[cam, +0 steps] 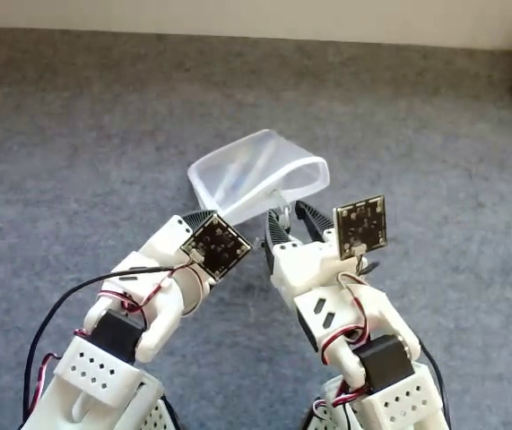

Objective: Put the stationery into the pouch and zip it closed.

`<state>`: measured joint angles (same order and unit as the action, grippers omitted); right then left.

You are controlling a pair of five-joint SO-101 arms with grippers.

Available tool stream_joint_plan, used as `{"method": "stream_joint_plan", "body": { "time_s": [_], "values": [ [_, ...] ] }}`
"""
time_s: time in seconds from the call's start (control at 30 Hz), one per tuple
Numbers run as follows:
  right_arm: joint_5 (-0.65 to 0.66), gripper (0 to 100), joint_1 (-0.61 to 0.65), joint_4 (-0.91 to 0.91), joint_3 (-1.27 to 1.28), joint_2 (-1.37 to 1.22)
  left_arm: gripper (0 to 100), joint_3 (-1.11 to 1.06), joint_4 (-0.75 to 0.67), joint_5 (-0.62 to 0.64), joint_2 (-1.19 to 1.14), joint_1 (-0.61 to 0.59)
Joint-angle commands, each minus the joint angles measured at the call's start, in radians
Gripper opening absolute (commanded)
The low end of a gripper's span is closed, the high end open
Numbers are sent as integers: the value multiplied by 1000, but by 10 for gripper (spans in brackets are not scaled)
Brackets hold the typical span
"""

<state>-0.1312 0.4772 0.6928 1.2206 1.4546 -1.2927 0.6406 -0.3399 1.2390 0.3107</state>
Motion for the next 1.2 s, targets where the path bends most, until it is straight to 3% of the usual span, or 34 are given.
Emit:
{"method": "stream_joint_plan", "body": {
  "time_s": [0.0,0.33,0.63,0.8,1.17],
  "values": [
    [71,111,13,-39,-12,24,6,39,6,14,10,-24],
    [69,111,12,96,-10,25,6,36,6,14,10,-21],
    [72,104,7,-128,111,19,6,36,6,14,10,-21],
    [75,2,-73,-197,145,24,6,35,6,14,10,-21],
    [68,5,-320,-208,140,25,6,35,6,14,10,-21]
  ]
}}
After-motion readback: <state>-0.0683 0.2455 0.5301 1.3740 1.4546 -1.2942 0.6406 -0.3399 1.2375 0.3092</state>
